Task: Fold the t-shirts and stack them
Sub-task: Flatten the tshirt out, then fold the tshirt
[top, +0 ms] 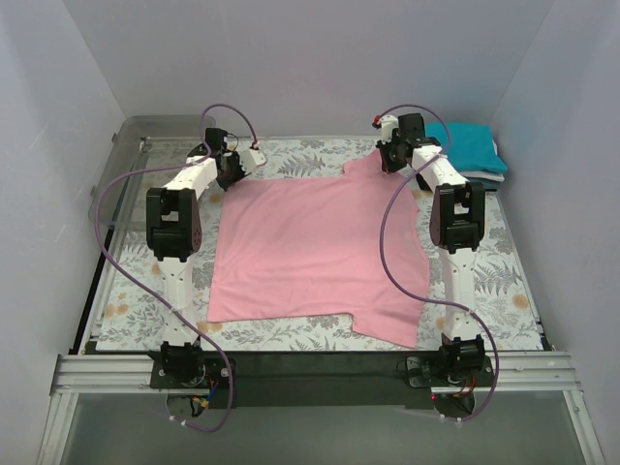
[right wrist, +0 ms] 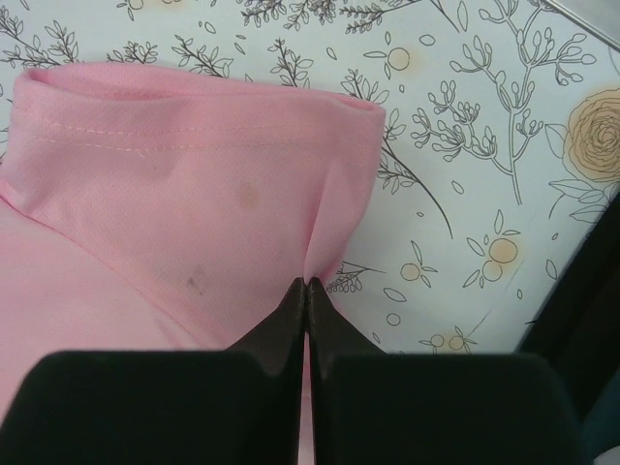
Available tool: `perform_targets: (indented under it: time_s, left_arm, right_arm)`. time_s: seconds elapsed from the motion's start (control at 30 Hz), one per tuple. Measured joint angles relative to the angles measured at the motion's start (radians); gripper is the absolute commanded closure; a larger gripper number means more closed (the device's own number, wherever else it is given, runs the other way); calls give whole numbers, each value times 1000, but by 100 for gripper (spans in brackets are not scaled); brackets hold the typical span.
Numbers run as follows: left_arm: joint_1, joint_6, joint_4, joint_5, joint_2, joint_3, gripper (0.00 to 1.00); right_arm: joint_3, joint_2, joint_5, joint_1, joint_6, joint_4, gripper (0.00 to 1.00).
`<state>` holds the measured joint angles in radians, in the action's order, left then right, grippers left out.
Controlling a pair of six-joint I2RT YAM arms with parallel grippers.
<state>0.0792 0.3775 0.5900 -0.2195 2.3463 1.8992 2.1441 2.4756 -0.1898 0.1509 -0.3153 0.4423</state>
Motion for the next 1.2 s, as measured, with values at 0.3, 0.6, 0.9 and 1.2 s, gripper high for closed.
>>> perform_targets:
  time_s: [0.3, 0.6, 0.9, 1.2]
  left_arm:
    - [-3, -19, -48, -10, -40, -67, 100]
    - [-3, -18, -123, -9, -175, -237, 100]
    - [-3, -18, -180, -10, -280, -324, 100]
    - [-3, -2, -198, -9, -386, -440, 100]
  right_arm:
    - [-29, -90, -14, 0, -16, 2, 99]
    - [-105, -183, -35, 0, -33, -1, 99]
    - [-174, -210, -57, -6, -49, -2, 99]
    - [-243, -293, -77, -14, -58, 2, 99]
